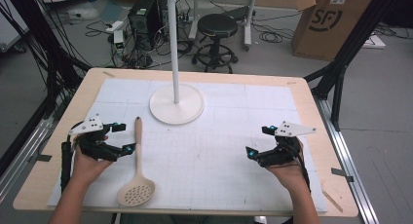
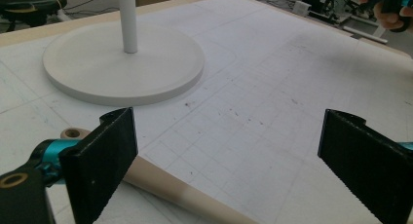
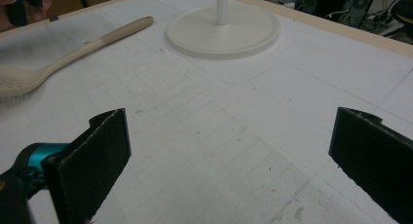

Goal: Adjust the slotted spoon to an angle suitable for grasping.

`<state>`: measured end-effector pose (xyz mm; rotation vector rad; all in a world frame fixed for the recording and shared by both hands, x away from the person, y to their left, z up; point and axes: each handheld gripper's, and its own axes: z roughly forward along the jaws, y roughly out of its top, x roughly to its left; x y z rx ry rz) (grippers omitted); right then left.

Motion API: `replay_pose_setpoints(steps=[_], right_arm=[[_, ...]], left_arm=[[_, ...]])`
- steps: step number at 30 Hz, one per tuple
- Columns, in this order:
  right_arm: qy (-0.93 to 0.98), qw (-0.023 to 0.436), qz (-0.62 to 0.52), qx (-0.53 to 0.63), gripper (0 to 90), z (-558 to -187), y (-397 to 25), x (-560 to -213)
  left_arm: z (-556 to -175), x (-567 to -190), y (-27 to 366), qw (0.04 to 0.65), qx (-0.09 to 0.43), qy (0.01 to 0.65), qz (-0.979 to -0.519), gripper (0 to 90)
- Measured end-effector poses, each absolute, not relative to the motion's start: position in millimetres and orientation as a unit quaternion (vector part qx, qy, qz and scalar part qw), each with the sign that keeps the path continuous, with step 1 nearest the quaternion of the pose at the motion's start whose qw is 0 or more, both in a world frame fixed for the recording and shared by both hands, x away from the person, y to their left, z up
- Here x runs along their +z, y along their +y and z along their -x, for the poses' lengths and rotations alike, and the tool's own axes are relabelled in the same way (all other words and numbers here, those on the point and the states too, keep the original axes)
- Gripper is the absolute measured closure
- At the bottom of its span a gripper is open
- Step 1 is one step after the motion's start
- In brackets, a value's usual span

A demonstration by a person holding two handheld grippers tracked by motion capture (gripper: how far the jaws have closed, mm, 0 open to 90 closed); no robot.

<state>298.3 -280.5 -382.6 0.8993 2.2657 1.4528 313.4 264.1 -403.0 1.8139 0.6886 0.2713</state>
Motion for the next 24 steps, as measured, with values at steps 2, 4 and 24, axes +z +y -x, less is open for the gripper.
replay_pose_setpoints(steps=[2, 4, 24], right_arm=[[0.788, 0.153, -0.315, 0.507, 0.3, -299, -282, -383], [0.787, 0.153, -0.316, 0.507, 0.3, -298, -284, -383], [0.789, 0.159, -0.315, 0.503, 0.3, -294, -281, -378]], left_arm=[[-314, -403, 265, 0.556, 0.114, 0.292, -0.770, 7.9], [-314, -403, 265, 0.555, 0.114, 0.293, -0.770, 7.9], [-308, -388, 262, 0.574, 0.125, 0.281, -0.759, 8.0]])
